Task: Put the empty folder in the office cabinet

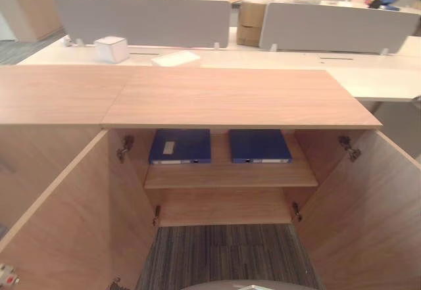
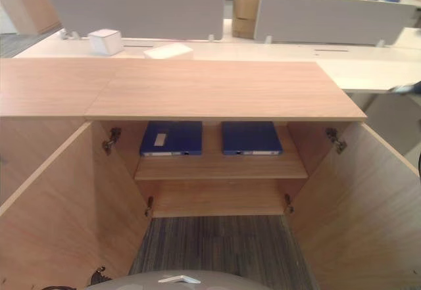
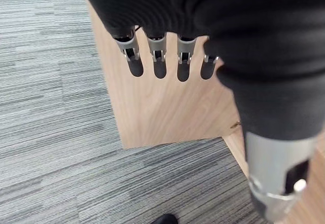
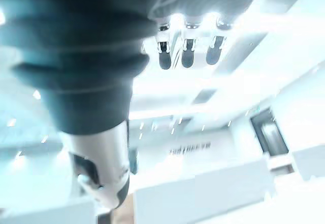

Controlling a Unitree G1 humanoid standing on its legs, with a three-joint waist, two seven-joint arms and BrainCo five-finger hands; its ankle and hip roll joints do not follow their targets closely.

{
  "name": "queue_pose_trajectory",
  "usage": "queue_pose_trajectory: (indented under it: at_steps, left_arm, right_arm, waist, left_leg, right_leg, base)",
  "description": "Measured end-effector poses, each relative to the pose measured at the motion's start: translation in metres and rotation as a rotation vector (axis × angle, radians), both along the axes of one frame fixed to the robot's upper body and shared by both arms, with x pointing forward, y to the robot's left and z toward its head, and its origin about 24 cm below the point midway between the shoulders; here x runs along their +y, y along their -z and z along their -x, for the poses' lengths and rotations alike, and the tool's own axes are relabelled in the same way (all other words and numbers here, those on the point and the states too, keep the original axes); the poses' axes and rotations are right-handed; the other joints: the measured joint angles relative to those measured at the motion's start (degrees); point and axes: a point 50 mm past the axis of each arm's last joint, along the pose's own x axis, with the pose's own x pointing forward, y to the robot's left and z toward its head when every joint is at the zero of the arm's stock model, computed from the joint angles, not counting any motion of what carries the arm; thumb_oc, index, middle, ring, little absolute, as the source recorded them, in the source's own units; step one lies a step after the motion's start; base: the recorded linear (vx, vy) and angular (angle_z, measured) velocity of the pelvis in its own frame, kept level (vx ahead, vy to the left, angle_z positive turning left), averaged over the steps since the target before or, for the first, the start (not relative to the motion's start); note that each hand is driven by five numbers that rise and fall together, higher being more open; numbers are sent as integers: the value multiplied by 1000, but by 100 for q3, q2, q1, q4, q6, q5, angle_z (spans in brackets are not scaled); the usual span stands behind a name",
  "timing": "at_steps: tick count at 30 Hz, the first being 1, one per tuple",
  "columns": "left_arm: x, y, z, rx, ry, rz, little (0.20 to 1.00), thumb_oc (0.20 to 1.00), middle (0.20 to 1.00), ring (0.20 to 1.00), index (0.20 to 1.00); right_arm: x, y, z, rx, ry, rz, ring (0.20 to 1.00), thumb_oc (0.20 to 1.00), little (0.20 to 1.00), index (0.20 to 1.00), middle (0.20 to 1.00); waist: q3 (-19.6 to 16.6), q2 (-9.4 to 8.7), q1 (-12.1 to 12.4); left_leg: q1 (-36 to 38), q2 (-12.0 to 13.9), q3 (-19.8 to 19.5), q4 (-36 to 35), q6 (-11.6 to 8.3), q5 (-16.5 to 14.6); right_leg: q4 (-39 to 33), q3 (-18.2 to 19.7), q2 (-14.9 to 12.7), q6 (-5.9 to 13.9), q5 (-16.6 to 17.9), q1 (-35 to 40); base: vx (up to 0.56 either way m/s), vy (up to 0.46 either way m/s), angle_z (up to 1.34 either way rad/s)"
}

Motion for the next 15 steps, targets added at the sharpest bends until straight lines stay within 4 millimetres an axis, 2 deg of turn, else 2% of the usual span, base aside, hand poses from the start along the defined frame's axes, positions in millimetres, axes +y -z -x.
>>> queue_pose_trajectory:
  at_steps: [1, 2, 4, 6, 8, 10, 11, 13, 15]
  left_arm:
    - [-4, 1, -1, -5, -7, 10, 1000, 1000, 1000, 1000, 1000]
    - [-5, 1, -1, -4, -8, 14, 1000, 1000, 1000, 1000, 1000]
    - [-8, 1, -2, -6, 3, 20, 1000, 1000, 1000, 1000, 1000]
    - [-16, 3, -2, -2, 21, 37, 1000, 1000, 1000, 1000, 1000]
    - [-22, 5, 2, 12, 20, 49, 1000, 1000, 1000, 1000, 1000]
    - [-25, 6, 6, 41, 34, 45, 1000, 1000, 1000, 1000, 1000]
    - [-25, 6, 6, 41, 34, 45, 1000, 1000, 1000, 1000, 1000]
    - [-27, 7, 10, 59, 43, 33, 1000, 1000, 1000, 1000, 1000]
    - [-26, 7, 14, 75, 38, 22, 1000, 1000, 1000, 1000, 1000]
  right_arm:
    - [-8, -9, 11, -77, 44, 1, 1000, 1000, 1000, 1000, 1000]
    - [-10, -11, 14, -94, 63, -1, 1000, 1000, 1000, 1000, 1000]
    - [-16, -9, 23, -106, 98, 6, 1000, 1000, 1000, 1000, 1000]
    - [-33, -8, 35, -185, 208, -19, 1000, 1000, 1000, 1000, 1000]
    - [-50, 0, 43, -212, 324, -56, 1000, 1000, 1000, 1000, 1000]
    - [-72, 22, 52, -337, 480, -193, 1000, 1000, 1000, 1000, 1000]
    - [-72, 22, 52, -337, 480, -193, 1000, 1000, 1000, 1000, 1000]
    - [-101, 46, 76, -425, 757, -302, 1000, 1000, 1000, 1000, 1000]
    - [-105, 51, 81, -448, 816, -317, 1000, 1000, 1000, 1000, 1000]
  waist:
    - [-7, 60, -69]
    - [7, 76, -120]
    - [7, 160, -147]
    - [-35, 315, -138]
    - [-51, 406, -117]
    - [-56, 402, -77]
    - [-56, 402, -77]
    - [-59, 430, 70]
    - [-67, 448, 87]
  left_leg:
    - [34, -6, 13, 0, 28, -50]
    - [34, -7, 24, -1, 16, -73]
    - [115, 3, 40, -1, -3, -113]
    - [122, -1, 48, -1, -15, -133]
    - [122, 1, 42, -1, -18, -137]
    - [119, 20, 12, 0, -26, -130]
    - [119, 20, 12, 0, -26, -130]
    - [106, 12, -7, 0, -26, -131]
    - [88, 11, -22, 0, -26, -130]
  right_leg:
    - [-1, 12, -2, 1, 0, 48]
    - [-2, 13, 0, 15, 7, 67]
    - [-1, 36, 10, 20, -14, 86]
    - [-2, 48, 10, 17, -34, 87]
    - [-2, 49, 18, 18, -41, 90]
    - [-4, 30, 40, 17, -42, 104]
    - [-4, 30, 40, 17, -42, 104]
    - [-4, 27, 31, 17, -44, 97]
    - [-4, 17, 30, 17, -44, 85]
  base:
    - [24, -6, -15]
    - [36, -8, -15]
    - [18, -4, -3]
    - [0, 0, 0]
    - [20, 1, 2]
    - [28, 7, 5]
    - [17, 8, 6]
    - [12, 7, 5]
    - [0, 0, 0]
